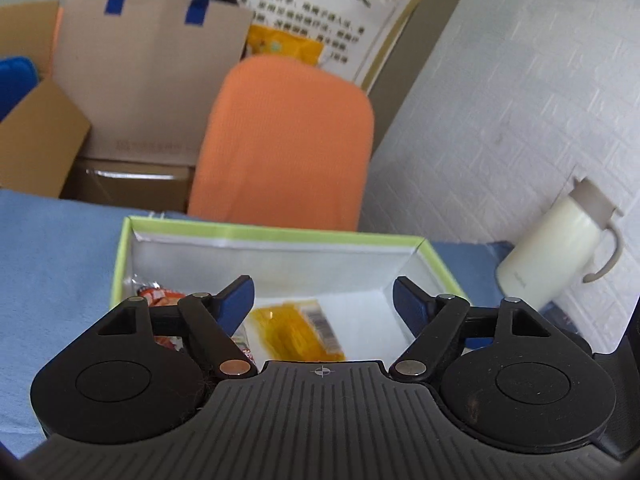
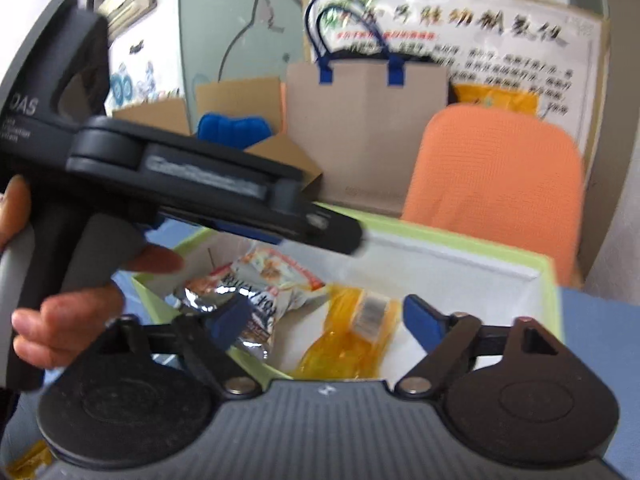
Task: Organize snacks
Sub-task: 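Lower the yellow bun into the green box and open the left tool, then move the left tool back to the pile and grasp the red snack bag, then carry the red bag into the green box and release it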
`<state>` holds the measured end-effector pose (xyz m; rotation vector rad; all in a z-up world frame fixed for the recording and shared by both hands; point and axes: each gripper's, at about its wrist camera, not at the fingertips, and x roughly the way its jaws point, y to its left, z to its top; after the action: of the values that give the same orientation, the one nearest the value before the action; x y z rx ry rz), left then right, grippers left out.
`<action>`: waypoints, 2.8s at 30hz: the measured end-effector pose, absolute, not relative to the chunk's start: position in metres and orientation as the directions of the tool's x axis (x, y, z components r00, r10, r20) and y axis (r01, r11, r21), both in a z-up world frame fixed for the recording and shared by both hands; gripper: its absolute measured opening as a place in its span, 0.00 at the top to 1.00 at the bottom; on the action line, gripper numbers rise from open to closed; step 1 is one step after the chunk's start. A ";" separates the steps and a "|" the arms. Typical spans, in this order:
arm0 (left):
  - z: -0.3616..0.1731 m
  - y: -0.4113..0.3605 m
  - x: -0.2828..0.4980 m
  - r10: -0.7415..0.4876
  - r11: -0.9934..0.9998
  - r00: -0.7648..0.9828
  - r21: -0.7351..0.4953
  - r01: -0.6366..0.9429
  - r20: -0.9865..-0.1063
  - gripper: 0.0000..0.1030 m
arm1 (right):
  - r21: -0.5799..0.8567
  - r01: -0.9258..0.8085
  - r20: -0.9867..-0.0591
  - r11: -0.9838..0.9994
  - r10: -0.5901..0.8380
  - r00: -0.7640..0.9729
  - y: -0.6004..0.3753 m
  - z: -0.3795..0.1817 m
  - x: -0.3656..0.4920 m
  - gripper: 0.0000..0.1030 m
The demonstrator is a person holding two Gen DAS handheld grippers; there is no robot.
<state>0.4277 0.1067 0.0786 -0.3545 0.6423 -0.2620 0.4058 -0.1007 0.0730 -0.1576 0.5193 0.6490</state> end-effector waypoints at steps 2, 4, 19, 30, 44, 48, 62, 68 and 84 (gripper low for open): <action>0.090 0.112 0.410 -0.348 0.900 0.791 -0.415 0.132 -0.503 0.34 | 0.006 -0.600 -0.467 0.800 0.533 0.706 -0.114 0.087 0.383 0.09; 0.100 0.113 0.389 -0.347 0.898 0.805 -0.418 0.137 -0.482 0.31 | 0.020 -0.585 -0.436 0.811 0.534 0.725 -0.126 0.098 0.358 0.04; 0.063 0.081 0.202 -0.365 0.870 0.766 -0.486 0.080 -0.529 0.22 | 0.213 -0.498 -0.428 0.841 0.538 0.726 -0.178 0.065 0.165 0.00; 0.033 0.099 0.144 -0.336 0.854 0.726 -0.519 -0.034 -0.600 0.23 | 0.310 -0.476 -0.464 0.823 0.568 0.680 -0.158 0.037 0.109 0.00; 0.018 0.165 0.125 -0.283 0.788 0.754 -0.592 -0.170 -0.593 0.23 | 0.189 -0.644 -0.511 0.742 0.634 0.581 -0.063 0.048 0.108 0.00; 0.022 0.176 0.121 -0.305 0.776 0.761 -0.613 -0.150 -0.572 0.24 | 0.113 -0.633 -0.458 0.766 0.606 0.651 -0.076 0.067 0.101 0.00; 0.032 0.086 0.182 -0.559 0.725 0.610 -0.688 0.031 -0.561 0.26 | 0.092 -0.526 -0.552 0.845 0.483 0.680 -0.117 0.038 0.146 0.00; 0.024 0.077 0.191 -0.533 0.747 0.600 -0.665 0.003 -0.596 0.27 | 0.098 -0.567 -0.581 0.818 0.510 0.635 -0.112 0.025 0.166 0.00; 0.068 0.065 0.199 -0.455 0.834 0.684 -0.542 0.103 -0.570 0.87 | 0.072 -0.606 -0.485 0.792 0.559 0.673 -0.104 0.064 0.174 0.21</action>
<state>0.1986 0.0649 0.0676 -0.5017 0.7589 -0.3279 0.1743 -0.1041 0.0645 -0.0976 0.5129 0.6564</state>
